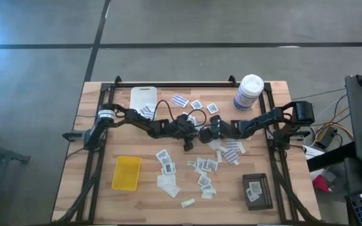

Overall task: Pick & Place First Aid Supplies
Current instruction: Put the towelette pack into the black bin

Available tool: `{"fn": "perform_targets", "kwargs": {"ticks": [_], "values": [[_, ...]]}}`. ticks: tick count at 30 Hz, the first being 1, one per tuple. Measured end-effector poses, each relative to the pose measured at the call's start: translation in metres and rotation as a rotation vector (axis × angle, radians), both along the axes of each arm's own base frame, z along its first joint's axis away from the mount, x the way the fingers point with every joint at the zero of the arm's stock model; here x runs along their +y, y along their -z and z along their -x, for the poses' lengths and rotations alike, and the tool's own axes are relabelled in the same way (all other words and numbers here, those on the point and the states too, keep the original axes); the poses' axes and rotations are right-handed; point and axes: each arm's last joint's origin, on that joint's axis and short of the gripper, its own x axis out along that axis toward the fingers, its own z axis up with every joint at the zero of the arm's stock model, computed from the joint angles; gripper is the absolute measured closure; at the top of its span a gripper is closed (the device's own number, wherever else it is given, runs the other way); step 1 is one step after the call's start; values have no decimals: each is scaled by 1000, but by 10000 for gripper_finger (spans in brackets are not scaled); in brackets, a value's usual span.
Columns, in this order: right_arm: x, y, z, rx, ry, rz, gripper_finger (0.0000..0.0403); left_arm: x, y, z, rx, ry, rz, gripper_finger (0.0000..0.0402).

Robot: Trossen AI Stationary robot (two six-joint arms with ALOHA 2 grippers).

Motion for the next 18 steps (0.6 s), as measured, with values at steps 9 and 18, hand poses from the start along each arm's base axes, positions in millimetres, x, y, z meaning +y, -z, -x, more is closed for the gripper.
{"fn": "perform_targets", "kwargs": {"ticks": [9,18], "values": [[1,-1,1,10,-35,21,371,0,0,0,2,10,-11,294],[1,-2,0,10,-70,32,394,-1,-5,0,-2,27,-17,294]]}}
